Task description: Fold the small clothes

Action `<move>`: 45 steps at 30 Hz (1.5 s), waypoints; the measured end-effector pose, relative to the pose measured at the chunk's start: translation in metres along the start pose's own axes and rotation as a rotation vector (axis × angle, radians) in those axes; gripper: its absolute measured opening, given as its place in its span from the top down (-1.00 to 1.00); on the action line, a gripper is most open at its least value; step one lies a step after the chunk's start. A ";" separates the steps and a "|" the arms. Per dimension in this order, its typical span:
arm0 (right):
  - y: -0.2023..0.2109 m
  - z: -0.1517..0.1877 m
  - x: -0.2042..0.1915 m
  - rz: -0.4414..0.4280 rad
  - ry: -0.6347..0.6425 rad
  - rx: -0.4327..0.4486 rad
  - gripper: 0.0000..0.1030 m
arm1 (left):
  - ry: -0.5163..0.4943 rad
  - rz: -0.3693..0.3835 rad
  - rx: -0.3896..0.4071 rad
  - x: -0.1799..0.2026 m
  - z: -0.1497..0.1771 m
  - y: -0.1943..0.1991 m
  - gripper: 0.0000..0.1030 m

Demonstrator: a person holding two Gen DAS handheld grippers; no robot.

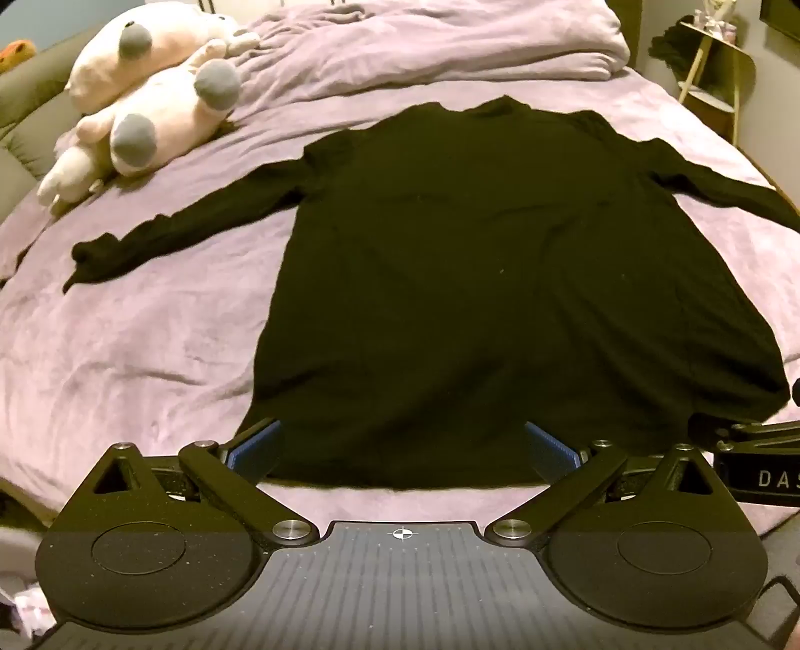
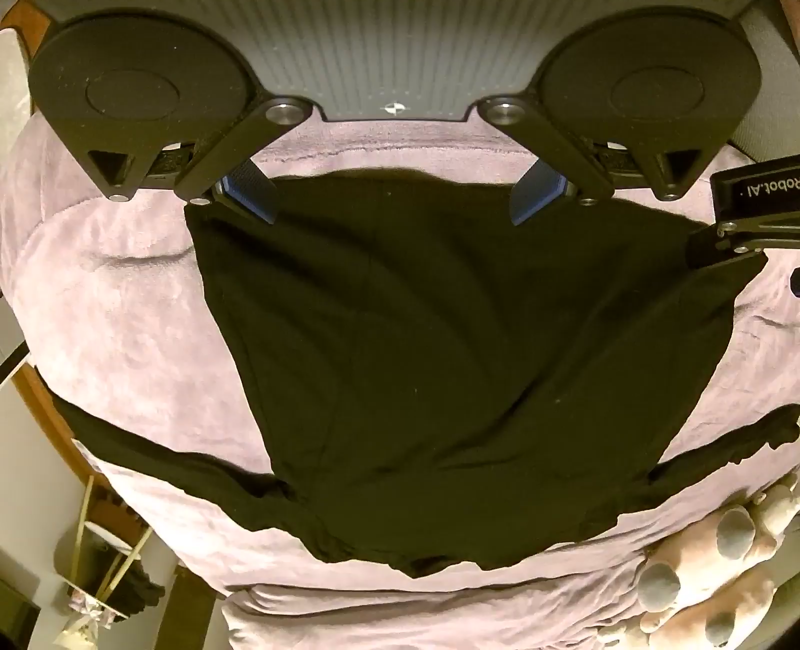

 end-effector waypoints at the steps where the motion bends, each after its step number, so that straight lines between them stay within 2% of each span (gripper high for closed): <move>1: 0.000 0.000 0.000 0.000 -0.001 -0.002 -0.92 | 0.002 0.001 -0.001 -0.001 0.000 0.000 -1.00; 45: -0.002 -0.001 -0.002 -0.008 0.007 0.005 -0.92 | 0.037 -0.001 -0.049 -0.006 0.006 -0.005 -1.00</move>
Point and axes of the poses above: each gripper's, at about its wrist camera, not at the fingertips, and y roughly against the way its jaws point, x to its right, z to its underside, the point moved 7 cm from there along -y, roughly the way its jaws point, and after that the axes turned 12 degrees about x, right-handed, at the moved point
